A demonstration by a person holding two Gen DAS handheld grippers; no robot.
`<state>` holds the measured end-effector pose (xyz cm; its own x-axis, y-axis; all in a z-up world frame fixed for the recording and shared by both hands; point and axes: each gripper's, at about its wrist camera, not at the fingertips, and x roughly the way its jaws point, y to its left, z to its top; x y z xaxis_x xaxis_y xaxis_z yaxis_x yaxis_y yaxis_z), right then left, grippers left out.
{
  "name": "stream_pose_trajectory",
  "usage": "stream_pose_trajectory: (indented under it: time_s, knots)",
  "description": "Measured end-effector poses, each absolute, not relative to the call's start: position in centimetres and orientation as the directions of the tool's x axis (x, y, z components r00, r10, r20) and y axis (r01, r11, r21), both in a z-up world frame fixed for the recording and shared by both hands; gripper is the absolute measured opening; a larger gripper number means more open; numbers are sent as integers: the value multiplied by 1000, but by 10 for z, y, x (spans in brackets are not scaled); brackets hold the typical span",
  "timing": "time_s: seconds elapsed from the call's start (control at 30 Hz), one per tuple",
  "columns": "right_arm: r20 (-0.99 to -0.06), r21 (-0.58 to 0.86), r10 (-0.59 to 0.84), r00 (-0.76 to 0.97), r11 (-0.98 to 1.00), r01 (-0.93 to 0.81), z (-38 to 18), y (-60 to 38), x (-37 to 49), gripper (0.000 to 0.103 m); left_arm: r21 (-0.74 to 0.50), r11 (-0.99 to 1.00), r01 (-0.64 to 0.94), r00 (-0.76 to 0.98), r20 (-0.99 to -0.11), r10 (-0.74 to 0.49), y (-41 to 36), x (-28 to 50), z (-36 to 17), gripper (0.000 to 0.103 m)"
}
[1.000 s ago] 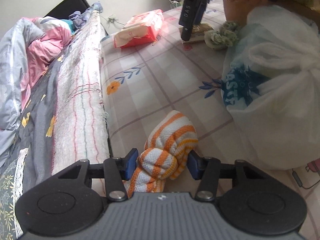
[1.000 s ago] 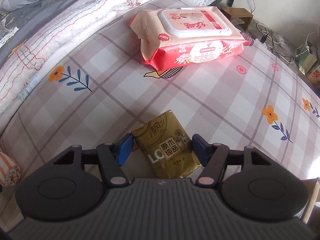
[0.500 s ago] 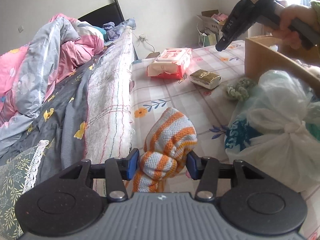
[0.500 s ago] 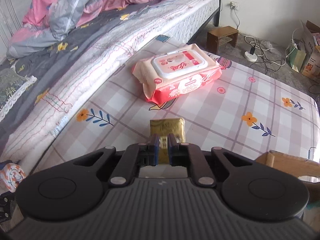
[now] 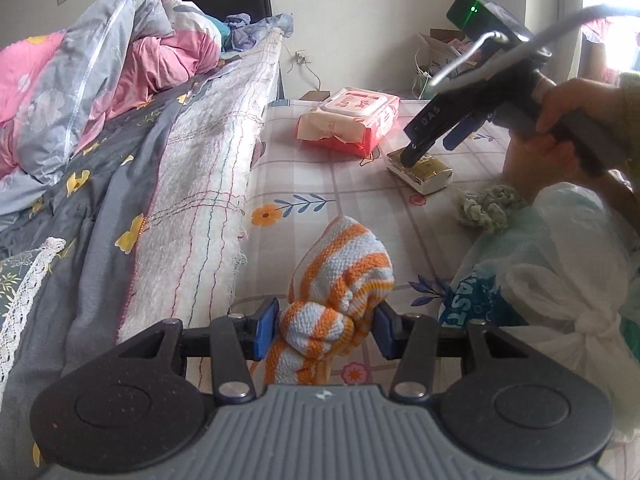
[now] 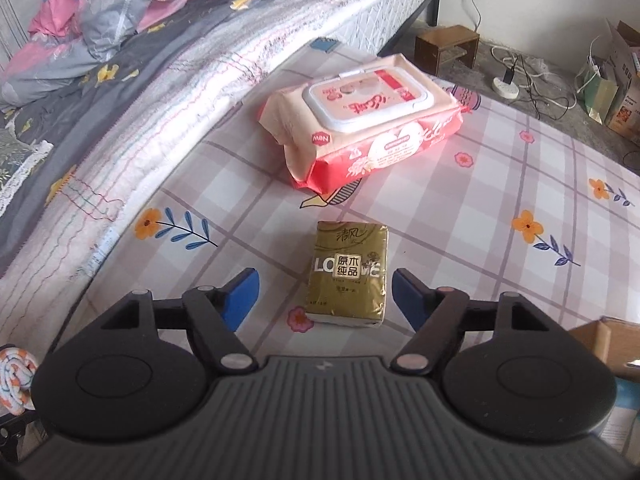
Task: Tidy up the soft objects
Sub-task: 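Lift the striped towel with the left gripper while the right gripper grasps the gold tissue pack, then carry the striped towel with the left gripper while the right gripper drops the tissue pack into the box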
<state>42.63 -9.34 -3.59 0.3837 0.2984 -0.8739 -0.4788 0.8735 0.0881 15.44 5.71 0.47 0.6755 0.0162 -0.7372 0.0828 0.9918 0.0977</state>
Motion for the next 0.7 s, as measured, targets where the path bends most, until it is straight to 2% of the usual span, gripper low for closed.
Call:
stream_pose_trajectory:
  time_s: [0.1, 0.13, 0.17, 0.2, 0.33, 0.53, 0.7]
  knots:
    - [-896, 65, 264, 357, 874, -482, -56, -83, 436, 71, 82, 995, 65, 672, -740, 17, 61, 162, 3, 49]
    - [-902, 51, 245, 355, 878, -477, -60, -81, 437, 65, 73, 996, 55, 671, -741, 17, 63, 164, 3, 49]
    - [-905, 31, 222, 362, 884, -466, -63, -81, 438, 52, 63, 997, 46, 671, -742, 16, 65, 165, 4, 49]
    - [-904, 10, 205, 376, 888, -460, -64, -81, 438, 49, 54, 998, 39, 672, -740, 13, 66, 165, 4, 49]
    - [-891, 86, 265, 367, 895, -438, -53, -94, 439, 40, 33, 999, 18, 686, -728, 11, 67, 161, 11, 49]
    - [-844, 199, 357, 401, 902, -384, -14, -129, 416, 38, -6, 1000, 25, 715, -698, -22, 58, 146, 33, 49]
    - [-769, 296, 445, 460, 885, -360, 38, -186, 360, 38, -21, 995, 98, 755, -650, -88, 36, 127, 59, 49]
